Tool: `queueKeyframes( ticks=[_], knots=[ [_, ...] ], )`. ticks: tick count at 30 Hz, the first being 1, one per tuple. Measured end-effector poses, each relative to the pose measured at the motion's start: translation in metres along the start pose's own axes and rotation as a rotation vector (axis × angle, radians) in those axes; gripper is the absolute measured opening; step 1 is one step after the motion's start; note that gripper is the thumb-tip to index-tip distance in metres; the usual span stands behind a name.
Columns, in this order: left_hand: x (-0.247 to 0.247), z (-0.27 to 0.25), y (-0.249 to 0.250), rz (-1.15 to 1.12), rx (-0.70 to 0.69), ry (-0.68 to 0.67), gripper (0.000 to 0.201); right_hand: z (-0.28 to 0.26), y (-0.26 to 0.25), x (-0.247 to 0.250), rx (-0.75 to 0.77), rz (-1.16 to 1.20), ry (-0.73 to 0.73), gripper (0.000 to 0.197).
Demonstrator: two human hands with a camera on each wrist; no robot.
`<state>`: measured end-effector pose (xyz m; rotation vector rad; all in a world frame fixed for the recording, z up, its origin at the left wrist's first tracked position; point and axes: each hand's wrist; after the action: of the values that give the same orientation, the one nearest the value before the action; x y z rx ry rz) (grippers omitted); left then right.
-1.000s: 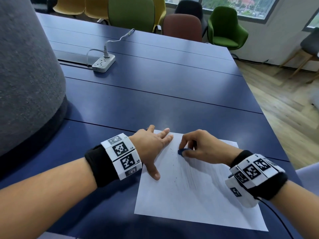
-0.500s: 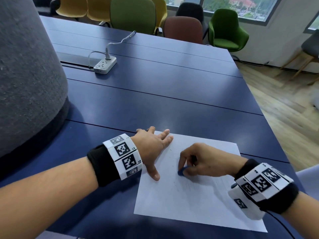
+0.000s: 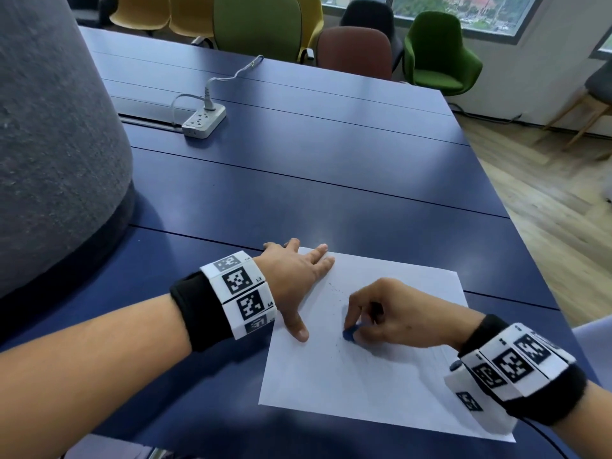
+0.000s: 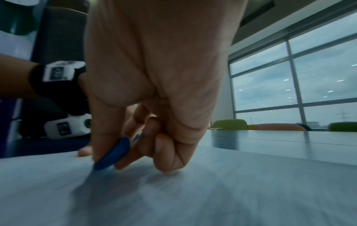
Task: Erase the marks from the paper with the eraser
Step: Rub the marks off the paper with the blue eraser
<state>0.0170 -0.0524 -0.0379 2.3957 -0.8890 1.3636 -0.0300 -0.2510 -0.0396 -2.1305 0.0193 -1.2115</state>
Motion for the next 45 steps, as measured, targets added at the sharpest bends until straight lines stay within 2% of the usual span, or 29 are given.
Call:
queueKeyframes(
  ticks=[2,3,6,7,10,11,15,16,19,20,23,24,25,28,29,32,33,34,37,38,42,45],
  knots=[
    [0.001,0.001,0.001,0.006,0.000,0.001,0.135,-0.002,-0.006,-0.001,0.018,-0.024,-0.107,0.006],
    [0.000,0.001,0.001,0.009,0.002,-0.001,0.135,0.001,-0.005,0.000,0.013,-0.025,-0.088,0.006],
    [0.001,0.001,0.002,0.010,0.006,-0.006,0.135,0.005,-0.001,0.002,-0.004,-0.001,0.093,0.005],
    [0.001,0.001,0.001,0.007,0.005,-0.005,0.135,0.002,0.000,0.000,0.008,0.004,0.089,0.005],
    [0.000,0.000,0.002,0.009,0.003,-0.005,0.135,-0.006,-0.008,-0.005,0.053,-0.016,-0.115,0.010],
    [0.000,0.000,0.002,0.013,0.003,-0.005,0.135,-0.005,-0.009,-0.005,0.053,-0.030,-0.139,0.011],
    [0.002,-0.001,0.002,0.012,0.005,-0.003,0.135,-0.001,-0.004,-0.004,0.041,-0.035,0.038,0.009],
    [0.002,-0.001,0.002,0.009,0.006,-0.004,0.135,-0.004,-0.004,-0.006,0.058,-0.034,0.013,0.010],
    [0.001,-0.001,0.002,0.011,0.007,-0.007,0.135,-0.014,-0.014,-0.010,0.101,-0.061,-0.191,0.015],
    [0.002,-0.001,0.002,0.017,0.005,-0.004,0.135,-0.013,-0.014,-0.009,0.097,-0.071,-0.186,0.015],
    [0.002,-0.001,0.001,0.020,-0.001,0.003,0.135,-0.005,-0.005,-0.003,0.050,-0.071,0.046,0.014],
    [0.002,-0.001,0.001,0.018,-0.002,0.004,0.135,-0.006,-0.004,-0.003,0.047,-0.063,0.068,0.013],
    [0.002,-0.002,0.000,0.017,0.000,0.003,0.134,-0.008,-0.005,-0.003,0.056,-0.060,0.030,0.013],
    [0.002,-0.002,0.001,0.016,-0.001,0.003,0.133,-0.015,-0.014,-0.006,0.075,-0.066,-0.220,0.015],
    [0.002,-0.002,0.001,0.019,-0.001,0.005,0.133,-0.014,-0.014,-0.005,0.068,-0.076,-0.218,0.015],
    [0.002,-0.002,0.001,0.031,-0.002,0.016,0.134,-0.005,-0.004,0.001,0.033,-0.086,-0.004,0.015],
    [0.002,-0.002,0.001,0.028,-0.002,0.018,0.134,-0.006,-0.002,0.000,0.032,-0.074,0.024,0.014],
    [0.002,-0.002,0.000,0.027,-0.002,0.018,0.134,-0.008,-0.002,0.000,0.038,-0.061,0.005,0.014],
    [0.002,-0.002,0.000,0.028,-0.003,0.020,0.134,-0.014,-0.009,-0.001,0.030,-0.051,-0.173,0.013],
    [0.002,-0.002,0.001,0.029,-0.004,0.020,0.133,-0.012,-0.009,0.002,0.017,-0.069,-0.169,0.013],
    [0.003,0.000,0.003,0.035,-0.001,0.007,0.131,0.015,0.002,0.019,-0.039,-0.099,0.085,0.007],
    [0.004,0.000,0.004,0.047,0.001,0.004,0.131,0.031,0.012,0.027,-0.069,-0.125,0.212,0.008]
  ],
)
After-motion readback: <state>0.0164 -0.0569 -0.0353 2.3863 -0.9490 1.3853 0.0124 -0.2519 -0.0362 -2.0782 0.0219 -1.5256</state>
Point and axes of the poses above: each hand's wrist, its own z-axis towards the middle knuckle, its own x-axis out of the back of the hand, y = z × x, and after that the axes turned 5 degrees about -z, right-handed
